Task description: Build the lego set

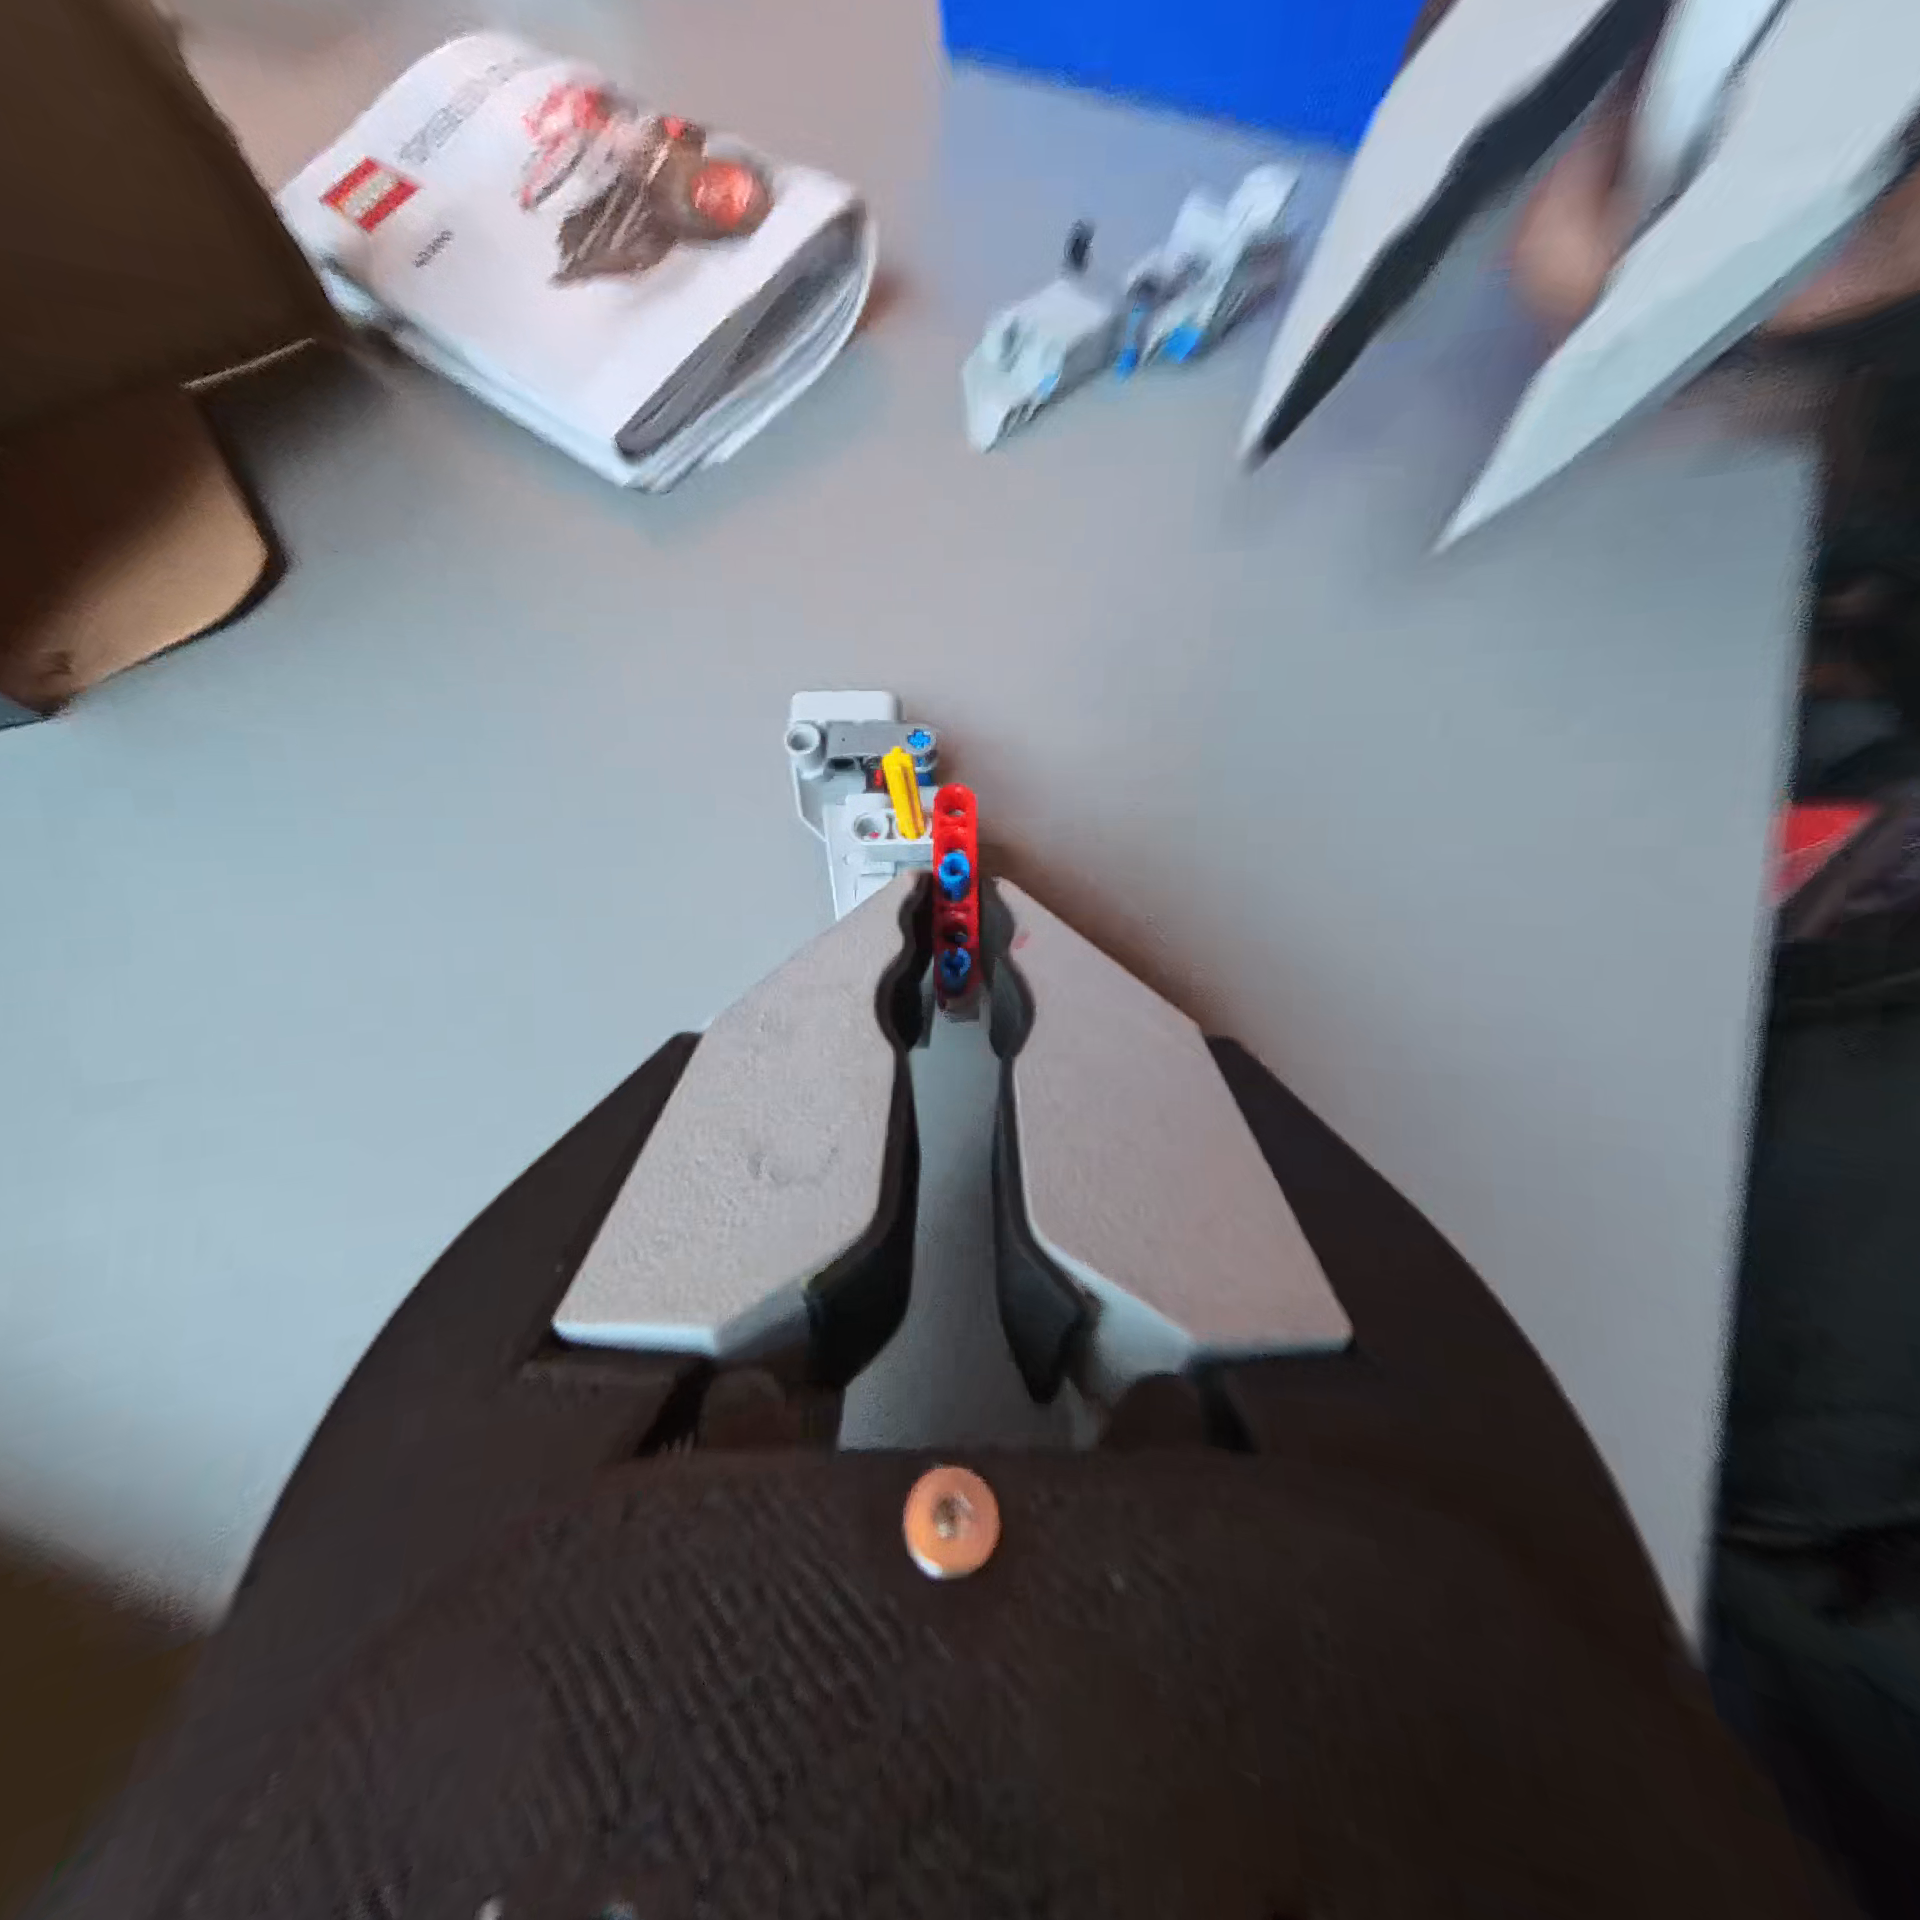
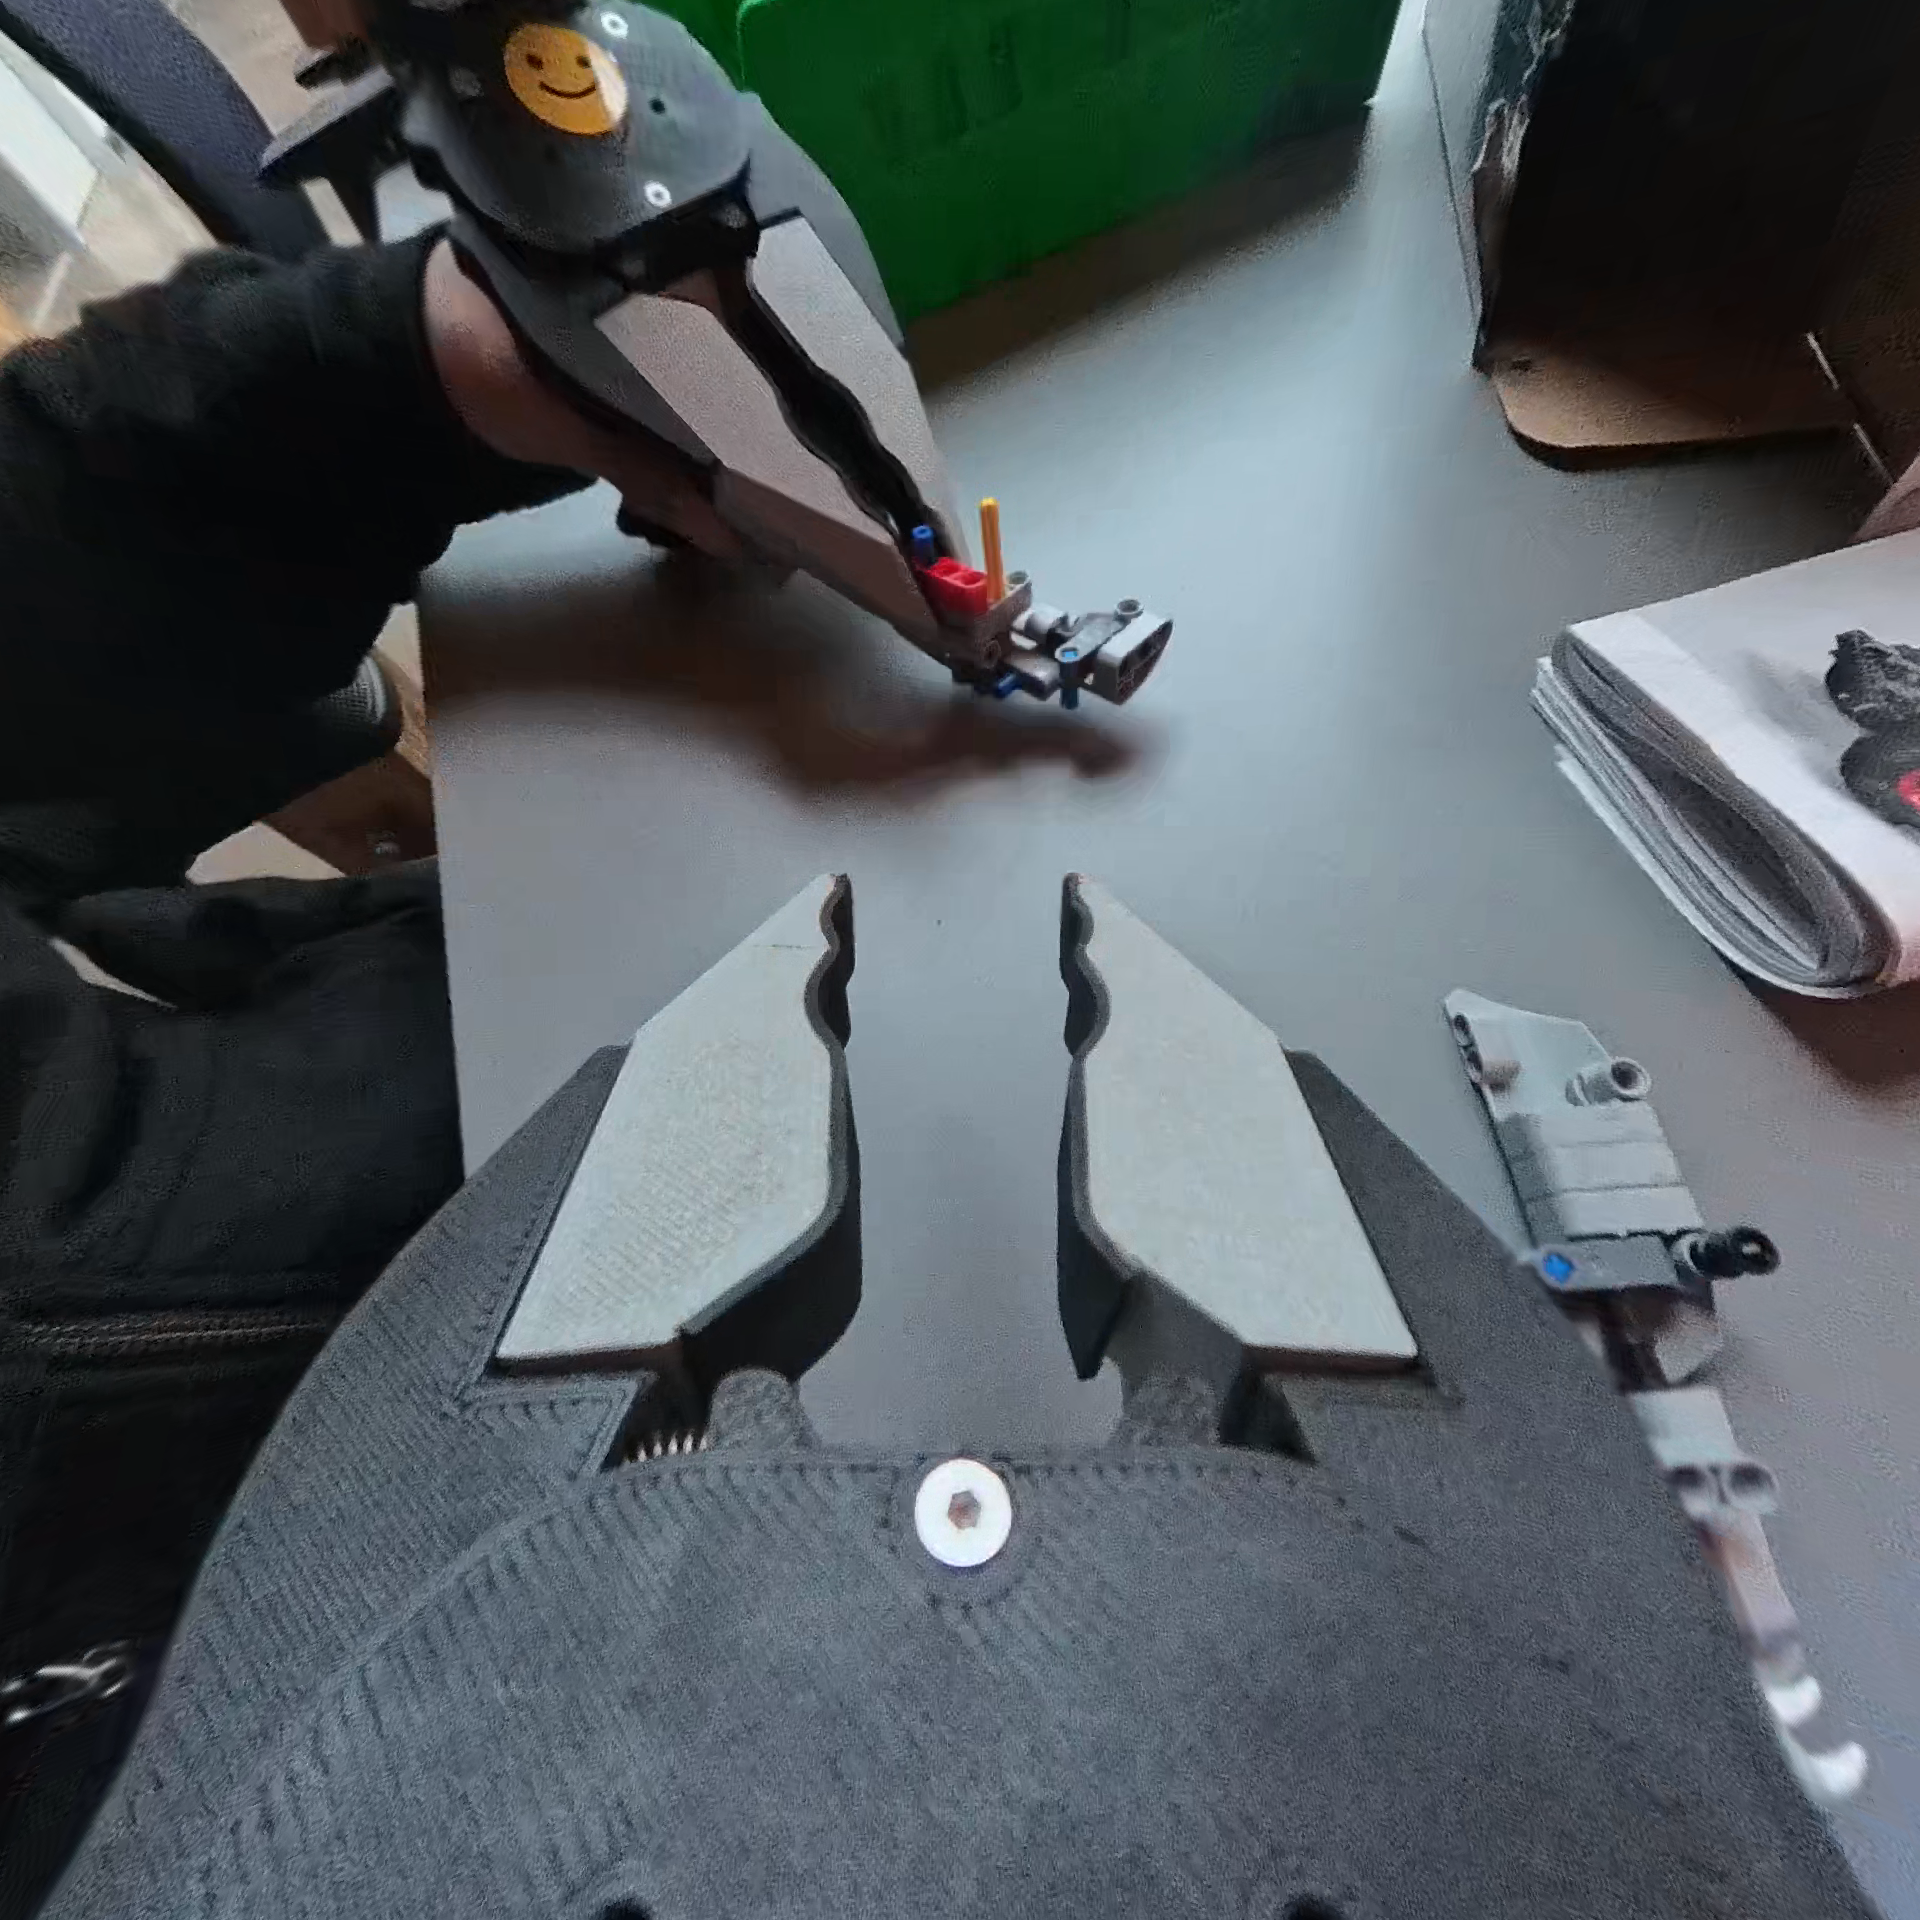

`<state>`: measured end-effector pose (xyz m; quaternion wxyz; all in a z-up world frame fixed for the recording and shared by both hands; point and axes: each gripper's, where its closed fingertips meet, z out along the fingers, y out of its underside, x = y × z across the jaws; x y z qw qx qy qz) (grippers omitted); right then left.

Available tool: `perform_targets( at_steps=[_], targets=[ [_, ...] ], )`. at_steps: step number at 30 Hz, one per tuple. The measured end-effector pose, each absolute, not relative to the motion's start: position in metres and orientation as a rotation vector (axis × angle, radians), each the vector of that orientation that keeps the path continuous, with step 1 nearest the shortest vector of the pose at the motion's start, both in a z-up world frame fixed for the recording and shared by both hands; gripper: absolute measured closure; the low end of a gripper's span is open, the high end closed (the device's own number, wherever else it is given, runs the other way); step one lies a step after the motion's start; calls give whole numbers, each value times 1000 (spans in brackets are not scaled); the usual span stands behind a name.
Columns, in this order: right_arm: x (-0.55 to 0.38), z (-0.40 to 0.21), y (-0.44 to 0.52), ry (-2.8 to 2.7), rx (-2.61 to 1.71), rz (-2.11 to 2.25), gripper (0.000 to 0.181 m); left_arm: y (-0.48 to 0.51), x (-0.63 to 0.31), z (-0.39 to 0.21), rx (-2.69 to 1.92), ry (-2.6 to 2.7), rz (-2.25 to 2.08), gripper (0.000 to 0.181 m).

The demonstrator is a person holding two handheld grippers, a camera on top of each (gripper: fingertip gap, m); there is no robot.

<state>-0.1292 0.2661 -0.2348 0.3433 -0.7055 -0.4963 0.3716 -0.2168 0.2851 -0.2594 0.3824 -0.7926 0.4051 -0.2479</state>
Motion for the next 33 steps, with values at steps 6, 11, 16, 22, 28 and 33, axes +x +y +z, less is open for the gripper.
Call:
perform_targets(
  at_steps=[6,11,16,22,28,33],
  targets=[
    [-142,-238,278,-1287,-1725,1001,133,265,-195,-216,-1880,817,-1223,176],
    [-142,-230,269,-1318,-1643,1050,123,247,-181,-208,-1809,770,-1506,176],
    [-148,-216,238,-1387,-1501,1182,127,224,-171,-193,-1656,898,-1537,176],
    [-143,-210,231,-1379,-1465,1219,144,213,-163,-204,-1685,1021,-1384,176],
    [-140,-214,230,-1399,-1485,1262,153,205,-159,-212,-1620,1176,-1057,176],
    [-140,-220,230,-1435,-1501,1202,176,207,-161,-215,-1624,1162,-947,174]
  ],
)
